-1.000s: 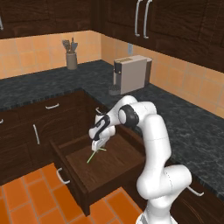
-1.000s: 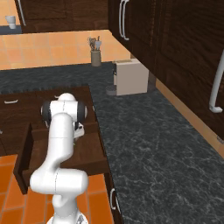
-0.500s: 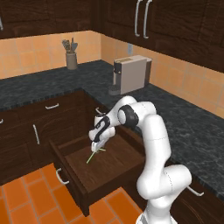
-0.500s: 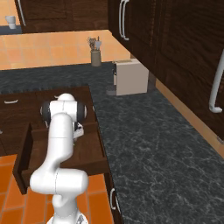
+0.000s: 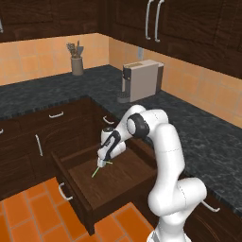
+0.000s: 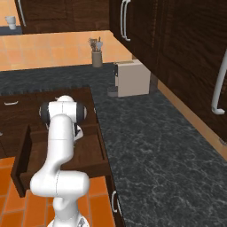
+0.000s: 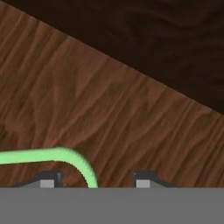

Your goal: Take a straw from the drawer in front and place it inside the glass cup on the dining counter.

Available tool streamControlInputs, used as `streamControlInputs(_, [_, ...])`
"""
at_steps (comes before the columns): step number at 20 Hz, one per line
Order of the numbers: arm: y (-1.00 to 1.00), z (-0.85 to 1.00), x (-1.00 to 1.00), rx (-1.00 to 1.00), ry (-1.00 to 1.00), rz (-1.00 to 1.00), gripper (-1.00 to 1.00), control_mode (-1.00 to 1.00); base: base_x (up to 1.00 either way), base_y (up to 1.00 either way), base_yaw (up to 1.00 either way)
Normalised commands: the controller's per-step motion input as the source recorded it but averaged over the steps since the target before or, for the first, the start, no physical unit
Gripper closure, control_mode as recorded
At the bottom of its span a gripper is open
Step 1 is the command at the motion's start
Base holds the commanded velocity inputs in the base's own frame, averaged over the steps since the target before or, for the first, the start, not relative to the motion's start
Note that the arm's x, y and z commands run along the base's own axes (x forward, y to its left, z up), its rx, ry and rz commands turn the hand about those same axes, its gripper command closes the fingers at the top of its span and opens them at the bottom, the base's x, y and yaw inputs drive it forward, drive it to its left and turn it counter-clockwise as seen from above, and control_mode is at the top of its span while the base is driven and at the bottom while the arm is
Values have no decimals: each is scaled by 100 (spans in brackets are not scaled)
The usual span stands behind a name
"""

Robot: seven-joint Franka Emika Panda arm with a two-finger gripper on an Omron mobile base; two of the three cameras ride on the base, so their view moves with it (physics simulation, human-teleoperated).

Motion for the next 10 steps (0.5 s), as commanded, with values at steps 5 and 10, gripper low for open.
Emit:
streamControlInputs(5, [0,-33,0,0,0,0,100,-100,0,0,0])
streamControlInputs(10, [0,-1,-9,0,0,0,100,-100,0,0,0])
